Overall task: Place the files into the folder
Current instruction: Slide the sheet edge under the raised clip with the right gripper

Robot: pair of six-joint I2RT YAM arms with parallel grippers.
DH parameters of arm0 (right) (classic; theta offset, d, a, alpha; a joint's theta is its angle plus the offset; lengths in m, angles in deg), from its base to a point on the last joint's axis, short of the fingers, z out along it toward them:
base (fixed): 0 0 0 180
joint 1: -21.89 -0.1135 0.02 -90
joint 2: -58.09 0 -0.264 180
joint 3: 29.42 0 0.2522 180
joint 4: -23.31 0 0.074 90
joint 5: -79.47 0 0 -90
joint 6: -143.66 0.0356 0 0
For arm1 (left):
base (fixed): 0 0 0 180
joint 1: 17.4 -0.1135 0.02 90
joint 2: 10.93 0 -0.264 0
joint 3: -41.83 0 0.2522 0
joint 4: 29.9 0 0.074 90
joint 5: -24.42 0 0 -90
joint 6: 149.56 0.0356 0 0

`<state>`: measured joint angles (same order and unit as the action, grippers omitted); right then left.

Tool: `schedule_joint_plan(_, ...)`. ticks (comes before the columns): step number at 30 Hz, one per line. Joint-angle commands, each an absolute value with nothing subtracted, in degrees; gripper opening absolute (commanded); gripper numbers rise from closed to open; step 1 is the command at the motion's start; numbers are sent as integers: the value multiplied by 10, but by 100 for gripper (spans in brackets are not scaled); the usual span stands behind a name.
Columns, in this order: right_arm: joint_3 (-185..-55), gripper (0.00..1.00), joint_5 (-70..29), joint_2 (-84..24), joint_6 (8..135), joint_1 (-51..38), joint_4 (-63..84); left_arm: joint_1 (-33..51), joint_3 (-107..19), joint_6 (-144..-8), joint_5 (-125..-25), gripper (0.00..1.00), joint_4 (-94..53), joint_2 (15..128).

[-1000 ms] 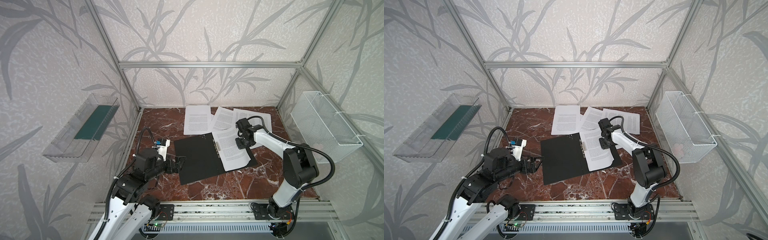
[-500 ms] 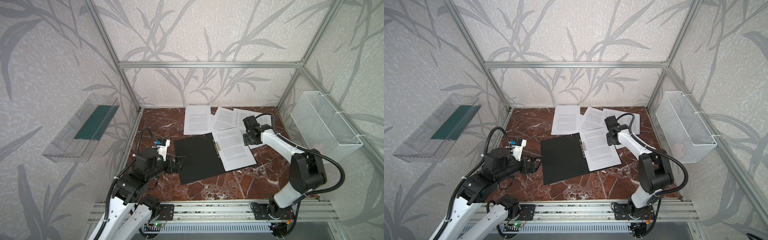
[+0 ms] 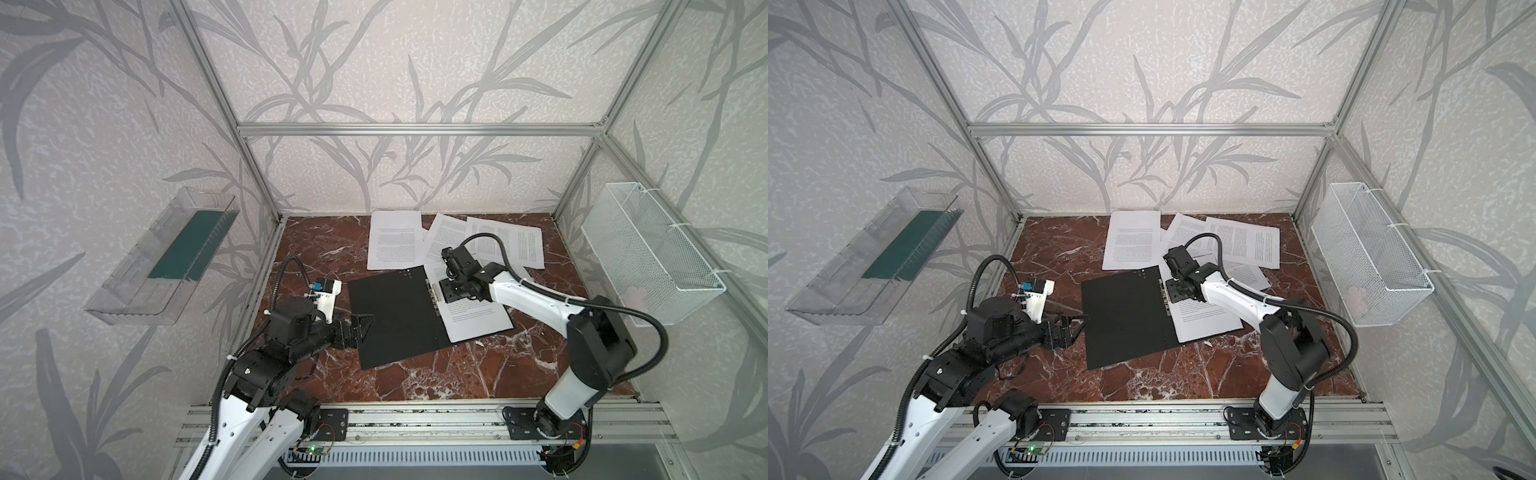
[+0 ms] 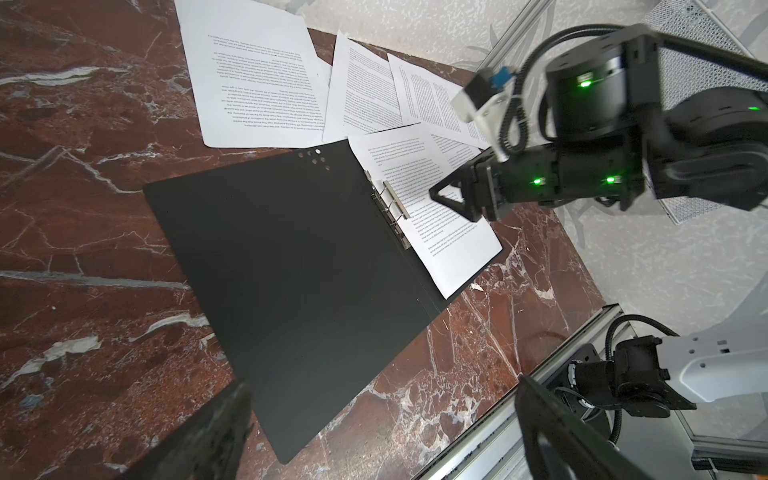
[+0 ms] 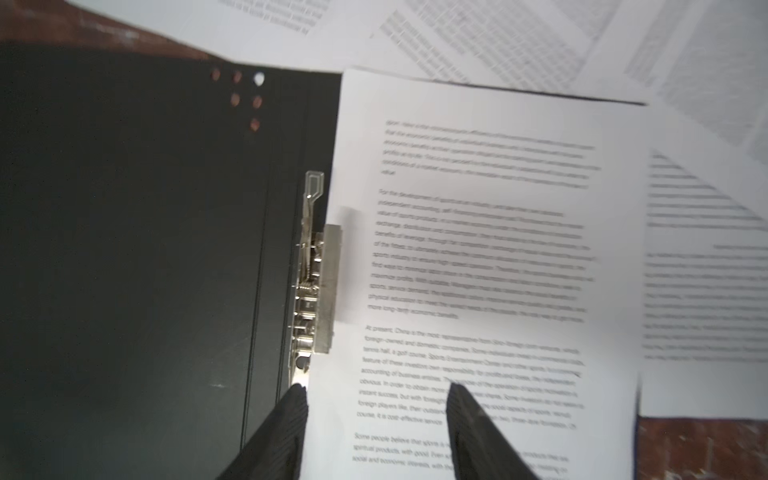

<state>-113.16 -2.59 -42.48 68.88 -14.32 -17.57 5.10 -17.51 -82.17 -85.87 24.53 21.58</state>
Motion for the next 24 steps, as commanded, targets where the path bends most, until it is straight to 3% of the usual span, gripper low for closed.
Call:
schedule_joint_plan(1,-1177,52,-37,-472,701,-152,-176,48,-170,-810,-865,99,239,211)
schedule_joint_plan(24,-1213,29,-26,-549,712,-156,-198,43,-170,-810,-863,99,240,212)
